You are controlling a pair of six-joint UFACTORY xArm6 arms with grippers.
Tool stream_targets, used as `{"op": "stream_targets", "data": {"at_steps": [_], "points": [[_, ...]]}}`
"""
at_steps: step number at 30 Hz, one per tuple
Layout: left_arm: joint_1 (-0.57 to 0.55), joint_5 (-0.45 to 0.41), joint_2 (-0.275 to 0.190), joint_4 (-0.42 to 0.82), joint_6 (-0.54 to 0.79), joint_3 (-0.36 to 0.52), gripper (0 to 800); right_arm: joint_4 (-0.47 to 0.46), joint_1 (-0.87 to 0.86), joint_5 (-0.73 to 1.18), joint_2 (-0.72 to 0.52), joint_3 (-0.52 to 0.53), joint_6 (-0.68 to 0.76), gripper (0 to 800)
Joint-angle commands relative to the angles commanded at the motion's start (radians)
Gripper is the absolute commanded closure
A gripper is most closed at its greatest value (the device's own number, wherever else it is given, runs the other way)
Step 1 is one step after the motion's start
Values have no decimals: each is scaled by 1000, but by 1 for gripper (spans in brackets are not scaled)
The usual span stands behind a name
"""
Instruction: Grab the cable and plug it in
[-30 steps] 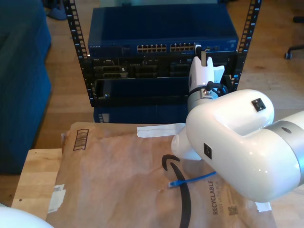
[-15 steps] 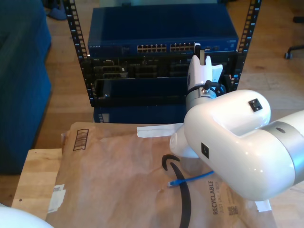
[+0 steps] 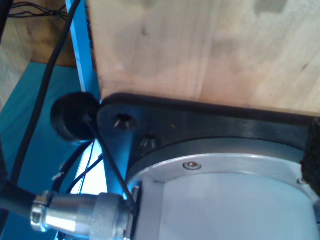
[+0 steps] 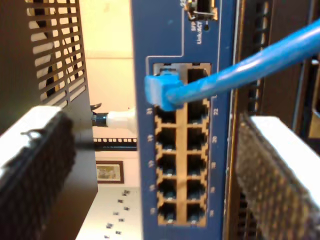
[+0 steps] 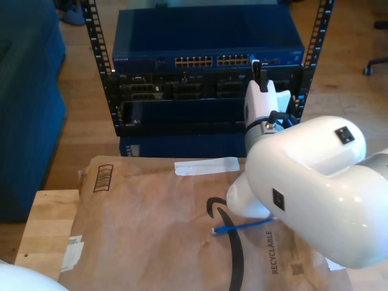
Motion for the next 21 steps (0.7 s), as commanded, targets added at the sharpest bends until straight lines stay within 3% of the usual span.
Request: {"op": "stream_targets", "data": {"at_steps": [7, 11, 14, 21], "points": [[0, 0, 0, 0, 0, 0, 0, -9, -5, 87, -192, 169, -41, 199], [0, 0, -2, 0, 0, 0, 0, -6, -11, 290, -347, 241, -184, 121], [0, 0, -2, 0, 0, 0, 0, -6, -21, 494, -471, 276, -287, 4], [0, 0, 0, 0, 0, 0, 0, -8, -164, 858, -736, 342, -442, 4]]}}
